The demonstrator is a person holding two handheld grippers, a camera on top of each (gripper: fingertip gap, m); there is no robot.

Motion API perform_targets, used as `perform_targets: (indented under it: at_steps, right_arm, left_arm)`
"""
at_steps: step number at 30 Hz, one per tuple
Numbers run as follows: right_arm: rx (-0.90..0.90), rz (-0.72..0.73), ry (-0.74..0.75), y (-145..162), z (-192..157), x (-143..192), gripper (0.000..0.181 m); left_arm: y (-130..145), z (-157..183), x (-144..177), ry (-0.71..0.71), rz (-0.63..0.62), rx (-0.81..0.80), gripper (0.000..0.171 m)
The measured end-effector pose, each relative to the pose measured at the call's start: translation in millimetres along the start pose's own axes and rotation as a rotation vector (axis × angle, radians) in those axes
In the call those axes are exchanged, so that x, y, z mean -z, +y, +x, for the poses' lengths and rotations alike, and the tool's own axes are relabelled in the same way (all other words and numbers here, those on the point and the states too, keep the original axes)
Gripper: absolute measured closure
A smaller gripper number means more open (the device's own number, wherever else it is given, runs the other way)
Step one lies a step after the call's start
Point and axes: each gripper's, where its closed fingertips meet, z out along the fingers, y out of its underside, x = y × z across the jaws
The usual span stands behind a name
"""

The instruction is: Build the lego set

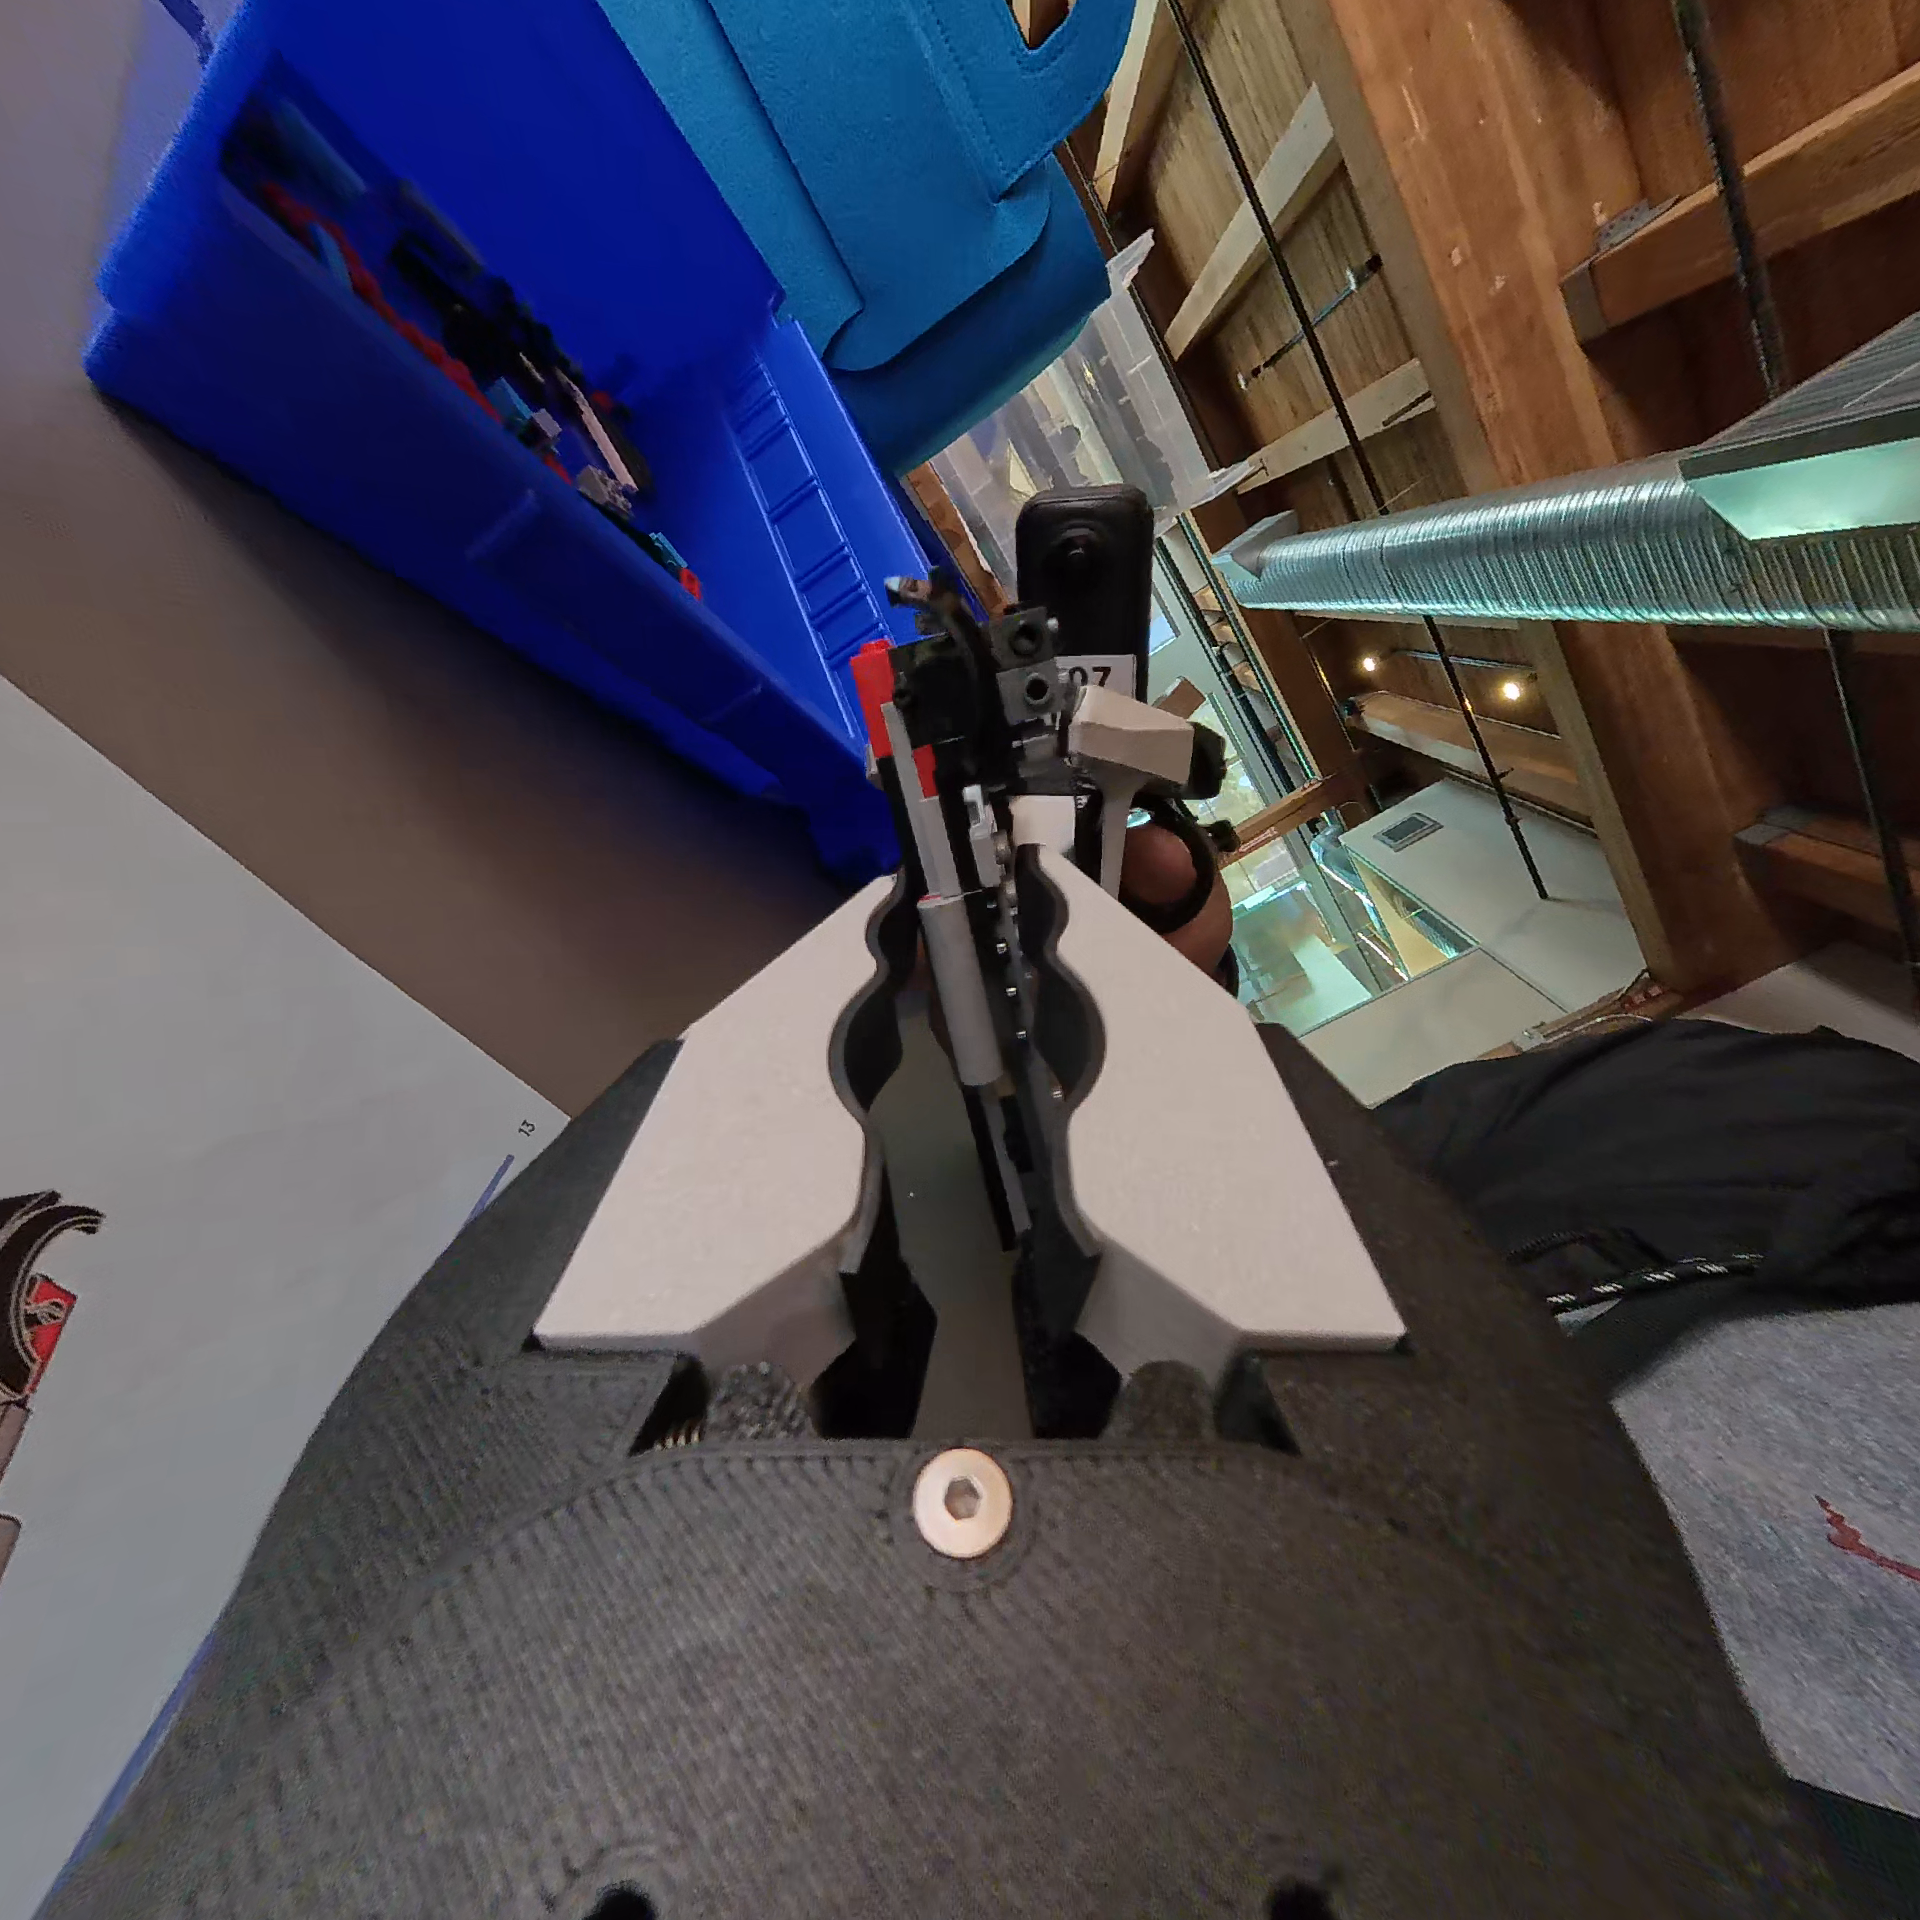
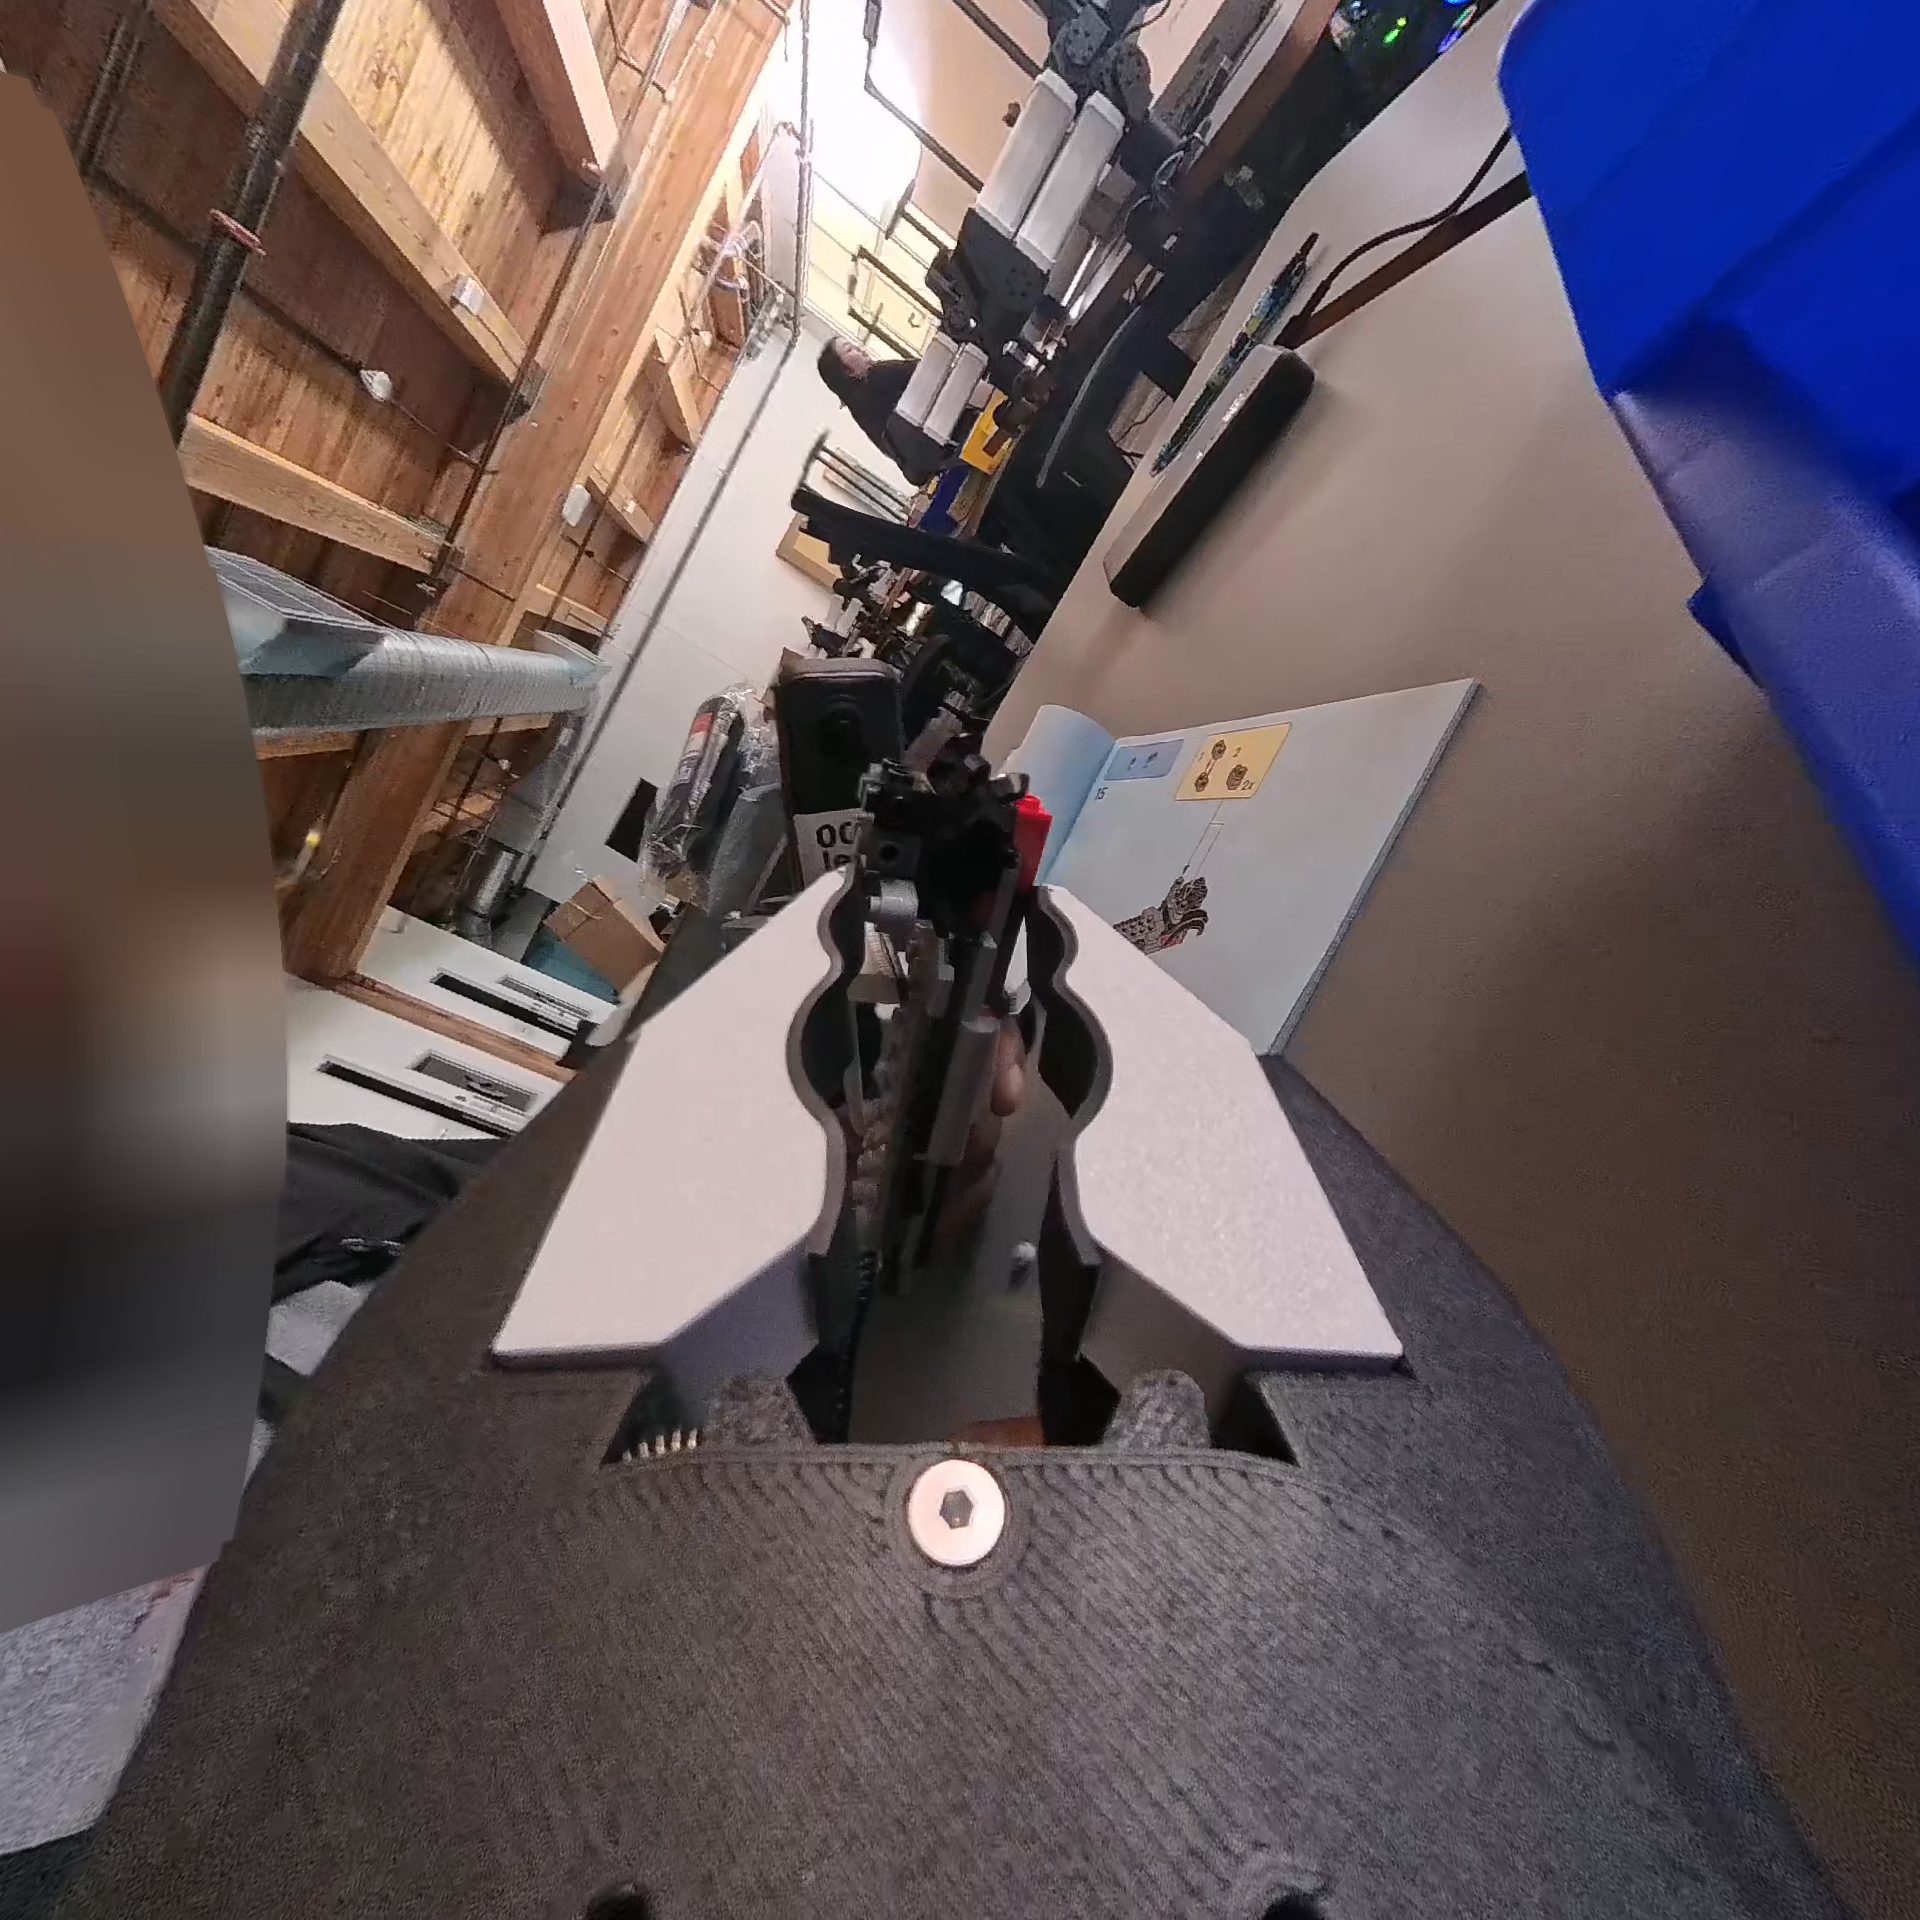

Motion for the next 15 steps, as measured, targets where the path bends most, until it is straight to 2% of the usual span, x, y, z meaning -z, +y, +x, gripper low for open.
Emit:
perform_targets:
  at_steps: [4,8,9,10,12,15]
  right_arm:
    - [0.026,-0.004,0.029,0,1,-1,0.149]
    - [0.052,-0.001,0.048,-1,3,-4,0.149]
    - [0.062,0.002,0.05,-1,3,-4,0.147]
    - [0.078,0.007,0.048,-2,1,-4,0.137]
    - [0.146,0.018,0.066,-5,-1,-1,0.125]
    - [0.336,0.041,0.11,-12,-10,4,0.122]
  left_arm:
    - [0,-1,1,0.003,-0.001,0.017,0.151]
    - [-4,-4,3,0.042,0.037,0.138,0.153]
    - [-4,-6,4,0.046,0.048,0.165,0.153]
    - [-6,-8,5,0.051,0.061,0.187,0.153]
    - [-9,-8,7,0.077,0.082,0.225,0.153]
    - [-11,-5,8,0.114,0.083,0.244,0.153]
